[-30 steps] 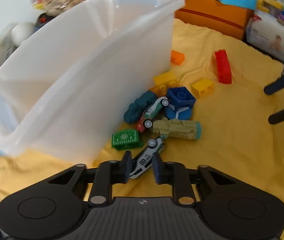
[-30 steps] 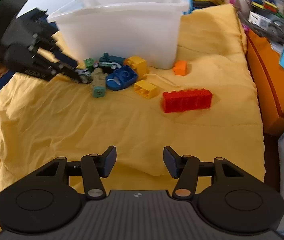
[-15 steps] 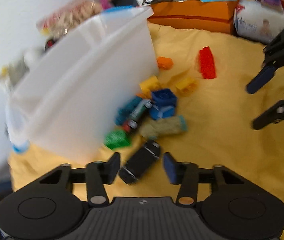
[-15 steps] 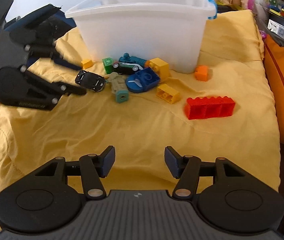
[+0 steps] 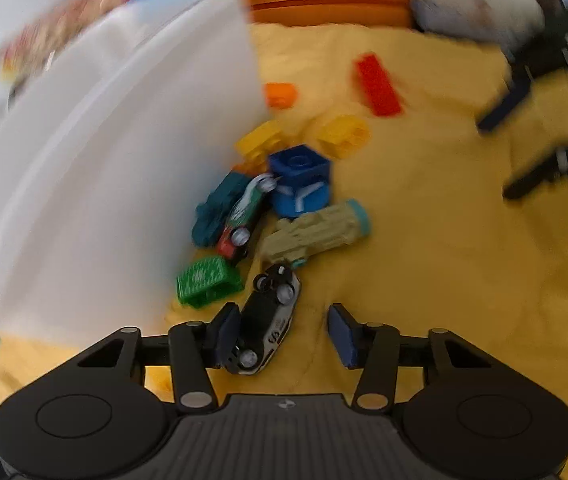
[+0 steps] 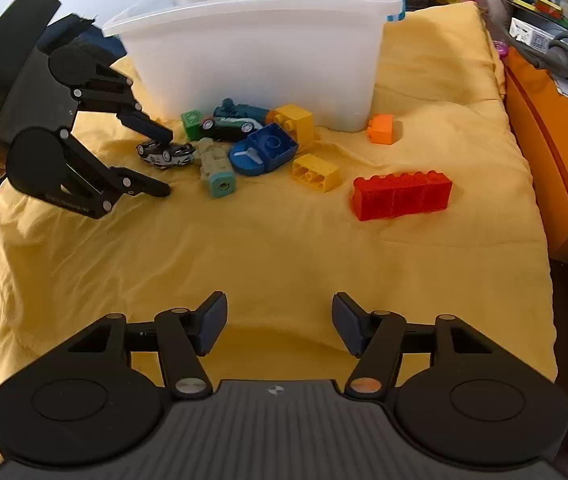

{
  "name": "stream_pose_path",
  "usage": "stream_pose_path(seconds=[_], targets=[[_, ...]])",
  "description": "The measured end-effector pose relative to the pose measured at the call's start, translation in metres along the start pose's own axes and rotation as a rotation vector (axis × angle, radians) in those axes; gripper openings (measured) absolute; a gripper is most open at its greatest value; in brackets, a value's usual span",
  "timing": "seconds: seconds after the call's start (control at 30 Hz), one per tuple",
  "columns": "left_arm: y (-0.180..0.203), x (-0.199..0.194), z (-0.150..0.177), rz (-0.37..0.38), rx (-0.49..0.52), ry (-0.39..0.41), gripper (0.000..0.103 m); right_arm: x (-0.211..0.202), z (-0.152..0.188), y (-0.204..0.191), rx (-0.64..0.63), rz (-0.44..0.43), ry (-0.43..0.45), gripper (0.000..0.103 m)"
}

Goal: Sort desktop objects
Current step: 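Grasp the green-and-white race car with the right gripper while the left lifts its car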

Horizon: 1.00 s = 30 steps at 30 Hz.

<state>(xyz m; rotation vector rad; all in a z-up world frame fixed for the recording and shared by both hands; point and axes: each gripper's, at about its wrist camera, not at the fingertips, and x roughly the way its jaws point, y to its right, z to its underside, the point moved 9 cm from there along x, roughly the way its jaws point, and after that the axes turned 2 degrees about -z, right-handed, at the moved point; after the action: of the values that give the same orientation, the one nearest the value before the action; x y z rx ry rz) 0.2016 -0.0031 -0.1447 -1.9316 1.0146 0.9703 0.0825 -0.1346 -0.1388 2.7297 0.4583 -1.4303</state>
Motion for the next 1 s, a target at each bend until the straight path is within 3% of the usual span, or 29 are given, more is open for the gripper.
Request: stream_pose_path(seconds=[0.03,0.13,0.23,0.27,0.33,0.4,0.47,0.6,0.67,0.73,0.8,0.93,1.0], targets=[[-0.009,0.001,0.001,0.009,-0.06,-0.004,0.031,0.001,-0.002,-0.001,0.003,-0.006,0.003,0.062],[-0.017,-0.006,0.006,0.047,-0.178,-0.011,0.029,0.001,-0.009,-0.006,-0.012,-0.012,0.029,0.062],[0.0,-0.014,0.009,0.086,-0.191,-0.009,0.028,-0.003,-0.028,-0.013,-0.047,-0.002,0.1,0.062],[0.009,-0.021,0.01,0.089,-0.215,0.003,0.025,-0.006,-0.039,-0.017,-0.082,-0.001,0.146,0.062],[0.037,-0.033,0.01,0.164,-0.291,0.025,0.024,-0.007,-0.059,-0.028,-0.172,-0.019,0.214,0.06],[0.074,-0.039,0.013,0.199,-0.282,0.012,0.027,0.0,-0.077,-0.04,-0.287,-0.029,0.262,0.052],[0.098,-0.047,0.013,0.205,-0.3,0.026,0.027,0.022,-0.091,-0.05,-0.422,-0.001,0.246,0.041],[0.107,-0.06,0.019,0.341,-0.569,0.059,0.026,0.06,-0.105,-0.052,-0.551,0.005,0.207,0.038],[0.116,-0.058,0.026,0.367,-0.595,0.038,0.027,0.077,-0.106,-0.054,-0.628,-0.004,0.176,0.038],[0.117,-0.054,0.034,0.363,-0.639,0.027,0.034,0.086,-0.104,-0.053,-0.643,-0.016,0.15,0.035],[0.111,-0.051,0.038,0.336,-0.666,0.026,0.035,0.09,-0.105,-0.052,-0.617,-0.05,0.129,0.022],[0.103,-0.058,0.034,0.202,-0.59,0.041,0.058,0.083,-0.101,-0.059,-0.619,-0.049,0.135,0.016],[0.102,-0.065,0.033,0.14,-0.554,0.052,0.063,0.07,-0.096,-0.062,-0.593,-0.058,0.162,0.016]])
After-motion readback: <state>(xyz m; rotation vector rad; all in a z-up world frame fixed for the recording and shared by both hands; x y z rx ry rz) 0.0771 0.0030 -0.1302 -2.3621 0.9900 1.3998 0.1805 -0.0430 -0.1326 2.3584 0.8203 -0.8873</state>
